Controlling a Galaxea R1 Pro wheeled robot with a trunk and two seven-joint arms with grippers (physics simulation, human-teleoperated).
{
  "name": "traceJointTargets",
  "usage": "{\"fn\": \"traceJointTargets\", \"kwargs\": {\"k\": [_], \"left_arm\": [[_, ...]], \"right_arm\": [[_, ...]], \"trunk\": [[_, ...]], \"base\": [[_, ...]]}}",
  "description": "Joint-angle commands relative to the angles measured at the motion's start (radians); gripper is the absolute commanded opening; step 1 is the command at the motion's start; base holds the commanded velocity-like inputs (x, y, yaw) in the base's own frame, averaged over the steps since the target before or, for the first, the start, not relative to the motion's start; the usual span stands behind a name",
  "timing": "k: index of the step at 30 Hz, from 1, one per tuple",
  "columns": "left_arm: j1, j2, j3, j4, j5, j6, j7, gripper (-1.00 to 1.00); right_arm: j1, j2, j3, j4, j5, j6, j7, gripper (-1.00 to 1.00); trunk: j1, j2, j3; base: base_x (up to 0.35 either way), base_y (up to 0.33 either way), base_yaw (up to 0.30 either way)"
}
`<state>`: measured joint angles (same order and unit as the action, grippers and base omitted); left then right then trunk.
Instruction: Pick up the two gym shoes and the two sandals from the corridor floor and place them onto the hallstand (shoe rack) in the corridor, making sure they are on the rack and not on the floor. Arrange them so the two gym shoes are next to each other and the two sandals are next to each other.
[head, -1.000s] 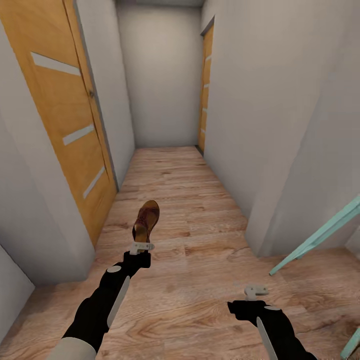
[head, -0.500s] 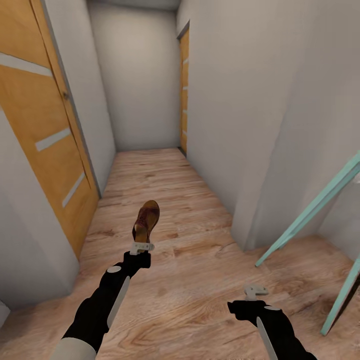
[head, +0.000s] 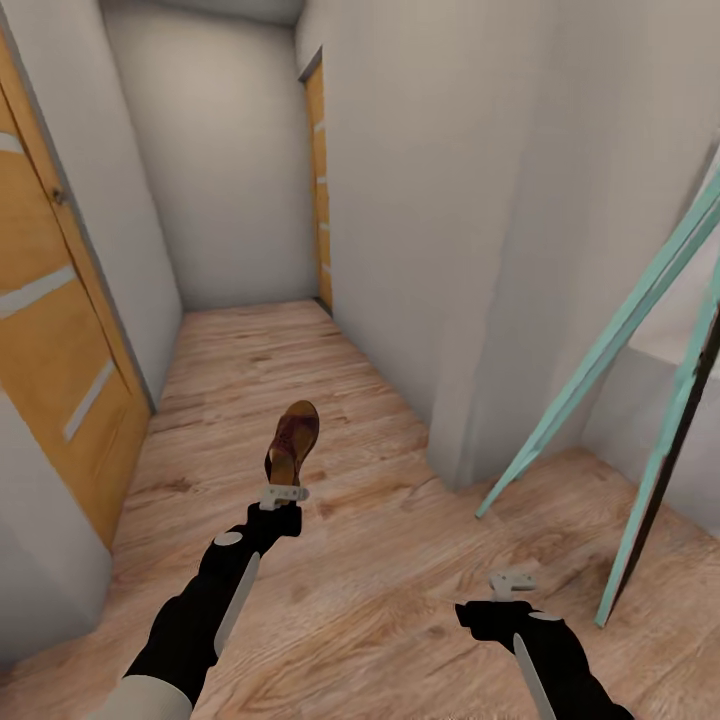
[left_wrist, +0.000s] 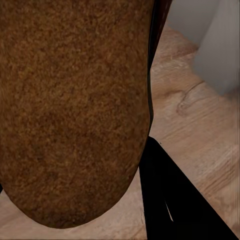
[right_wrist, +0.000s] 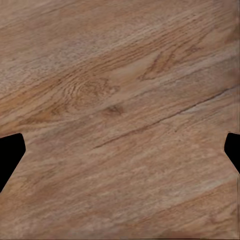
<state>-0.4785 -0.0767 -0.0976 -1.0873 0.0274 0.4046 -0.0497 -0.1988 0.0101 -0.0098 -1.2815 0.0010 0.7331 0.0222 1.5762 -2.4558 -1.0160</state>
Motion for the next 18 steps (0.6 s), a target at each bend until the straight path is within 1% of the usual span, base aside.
{"fn": "traceJointTargets", "kwargs": {"k": [1, 18], "left_arm": [[0.000, 0.000, 0.001, -0.002, 0.000, 0.006, -0.004, -1.00], [0.000, 0.000, 0.001, -0.002, 0.000, 0.006, -0.004, -1.00]], "right_arm": [[-0.001, 0.001, -0.001, -0.001, 0.001, 0.005, 0.002, 1.00], [-0.001, 0.000, -0.002, -0.001, 0.001, 0.005, 0.002, 1.00]], "trunk": [[0.000, 0.000, 0.000], [0.000, 0.000, 0.010]], "base": [[0.000, 0.001, -0.291], [0.000, 0.000, -0.291]]}}
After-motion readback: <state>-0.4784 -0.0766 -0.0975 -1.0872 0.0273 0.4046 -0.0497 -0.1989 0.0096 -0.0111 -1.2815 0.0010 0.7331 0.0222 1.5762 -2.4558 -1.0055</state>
